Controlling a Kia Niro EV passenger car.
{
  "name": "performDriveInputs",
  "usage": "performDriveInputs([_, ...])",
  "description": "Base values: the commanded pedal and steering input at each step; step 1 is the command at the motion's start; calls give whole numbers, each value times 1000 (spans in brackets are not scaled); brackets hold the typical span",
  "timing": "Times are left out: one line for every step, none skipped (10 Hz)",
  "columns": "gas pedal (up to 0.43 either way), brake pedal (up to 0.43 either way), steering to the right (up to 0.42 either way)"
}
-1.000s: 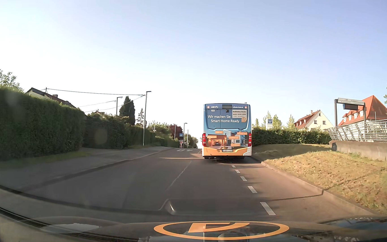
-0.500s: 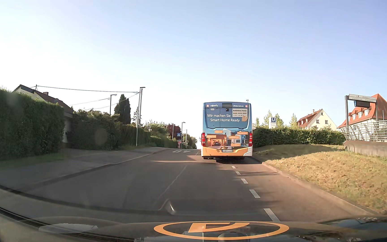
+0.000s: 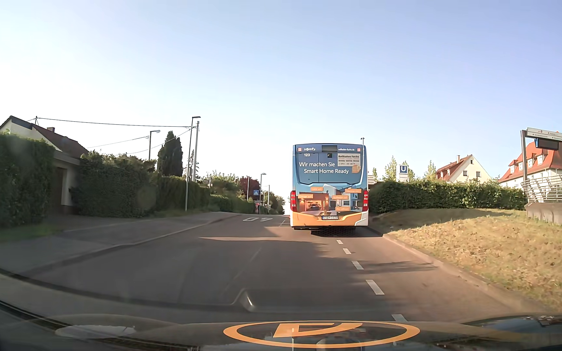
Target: Follow the waypoints while adhering to traffic rules and regulations
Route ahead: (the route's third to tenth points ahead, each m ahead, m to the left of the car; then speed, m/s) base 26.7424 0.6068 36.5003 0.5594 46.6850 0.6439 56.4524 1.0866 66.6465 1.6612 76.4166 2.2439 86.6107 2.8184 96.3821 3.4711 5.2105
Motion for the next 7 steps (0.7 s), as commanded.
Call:
performDriveInputs([110,0,6])
performDriveInputs([110,0,6])
performDriveInputs([110,0,6])
performDriveInputs([110,0,6])
performDriveInputs([110,0,6])
performDriveInputs([110,0,6])
performDriveInputs([118,0,5])
